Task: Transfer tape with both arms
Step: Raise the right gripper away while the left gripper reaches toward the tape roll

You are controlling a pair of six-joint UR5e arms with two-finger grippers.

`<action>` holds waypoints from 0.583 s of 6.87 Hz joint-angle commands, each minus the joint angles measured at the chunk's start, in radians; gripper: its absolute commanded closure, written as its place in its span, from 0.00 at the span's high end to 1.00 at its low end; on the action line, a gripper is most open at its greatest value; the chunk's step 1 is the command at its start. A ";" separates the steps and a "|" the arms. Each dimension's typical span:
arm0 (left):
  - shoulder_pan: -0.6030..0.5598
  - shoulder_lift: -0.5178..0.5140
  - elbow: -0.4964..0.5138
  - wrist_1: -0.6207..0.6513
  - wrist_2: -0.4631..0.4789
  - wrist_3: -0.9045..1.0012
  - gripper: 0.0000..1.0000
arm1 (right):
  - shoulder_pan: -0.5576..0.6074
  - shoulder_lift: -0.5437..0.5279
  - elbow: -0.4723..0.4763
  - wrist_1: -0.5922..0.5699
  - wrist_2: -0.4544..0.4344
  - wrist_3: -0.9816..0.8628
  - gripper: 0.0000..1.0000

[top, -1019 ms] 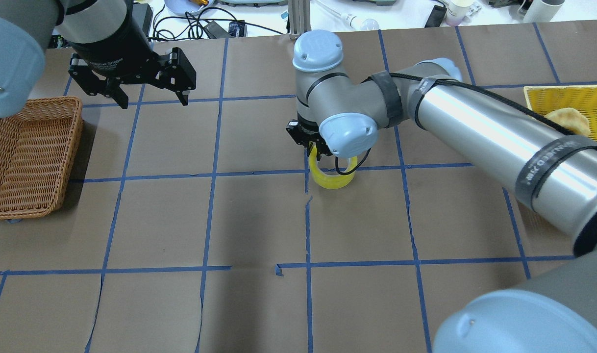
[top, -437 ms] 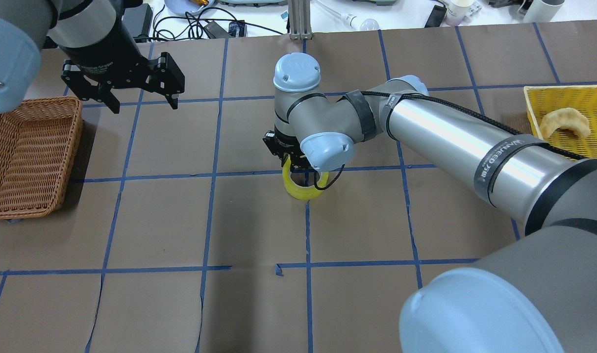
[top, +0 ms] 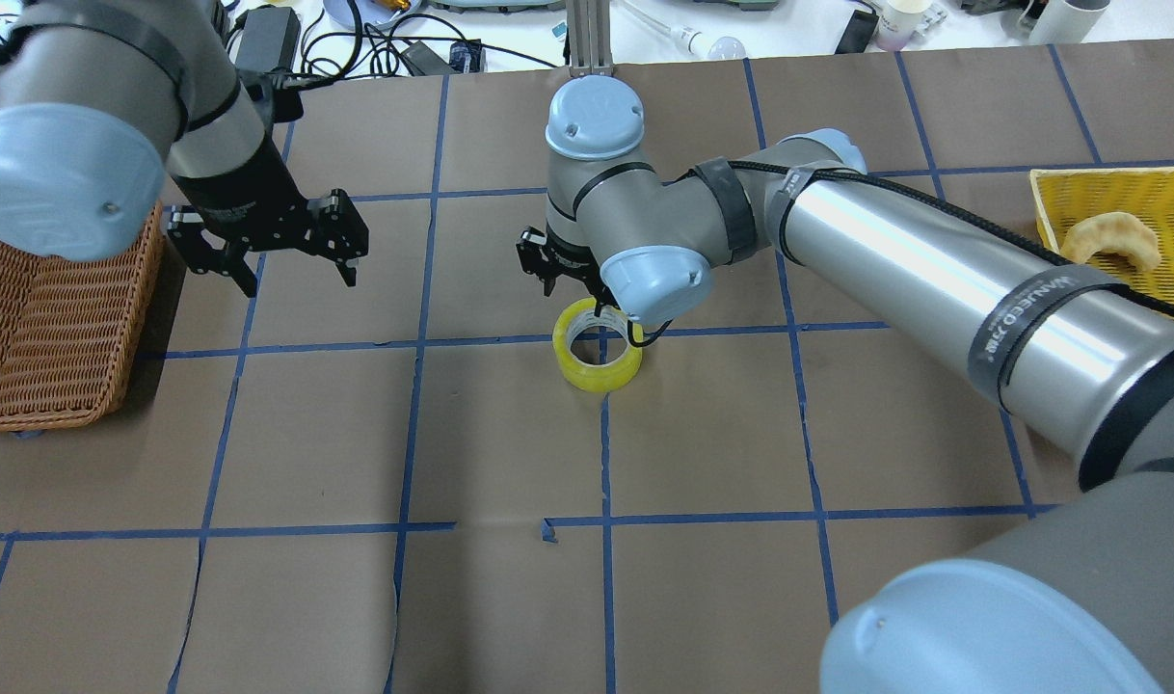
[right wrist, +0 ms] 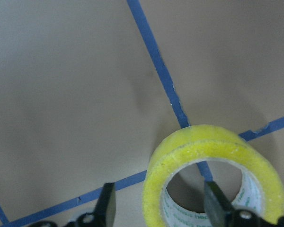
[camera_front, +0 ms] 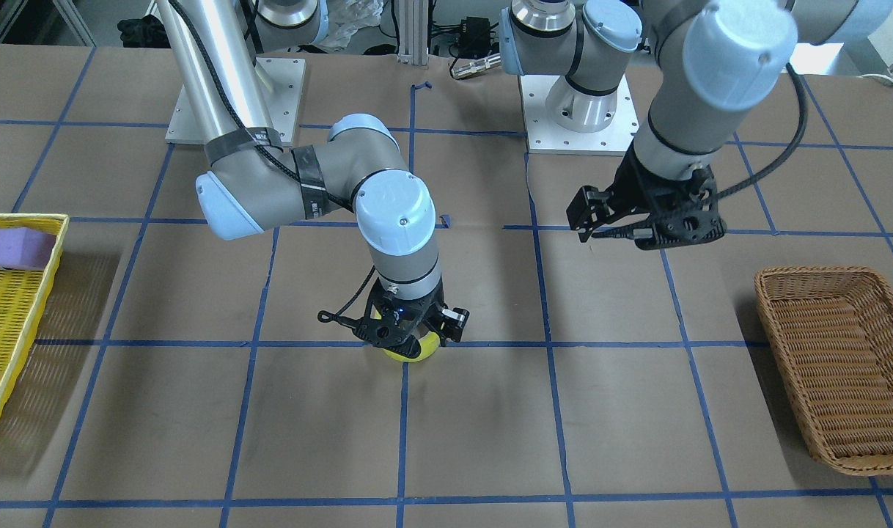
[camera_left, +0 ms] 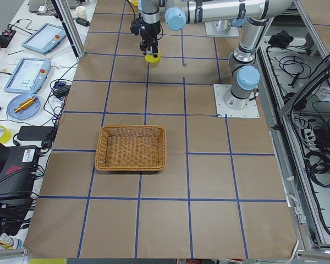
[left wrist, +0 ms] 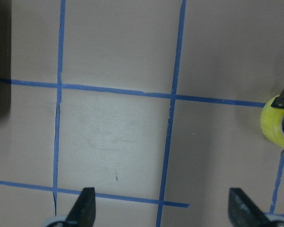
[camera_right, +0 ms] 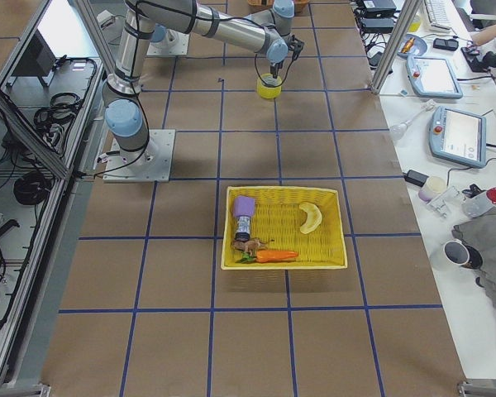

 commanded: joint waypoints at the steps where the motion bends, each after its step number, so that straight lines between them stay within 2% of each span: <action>1: -0.024 -0.089 -0.159 0.247 -0.190 -0.391 1.00 | -0.155 -0.141 0.004 0.153 -0.038 -0.221 1.00; 2: -0.113 -0.138 -0.158 0.340 -0.261 -0.596 1.00 | -0.234 -0.219 0.009 0.265 -0.028 -0.349 1.00; 3: -0.218 -0.210 -0.158 0.491 -0.267 -0.800 1.00 | -0.289 -0.274 0.009 0.319 -0.050 -0.595 1.00; 4: -0.286 -0.267 -0.149 0.588 -0.259 -0.851 1.00 | -0.326 -0.332 0.007 0.400 -0.076 -0.651 1.00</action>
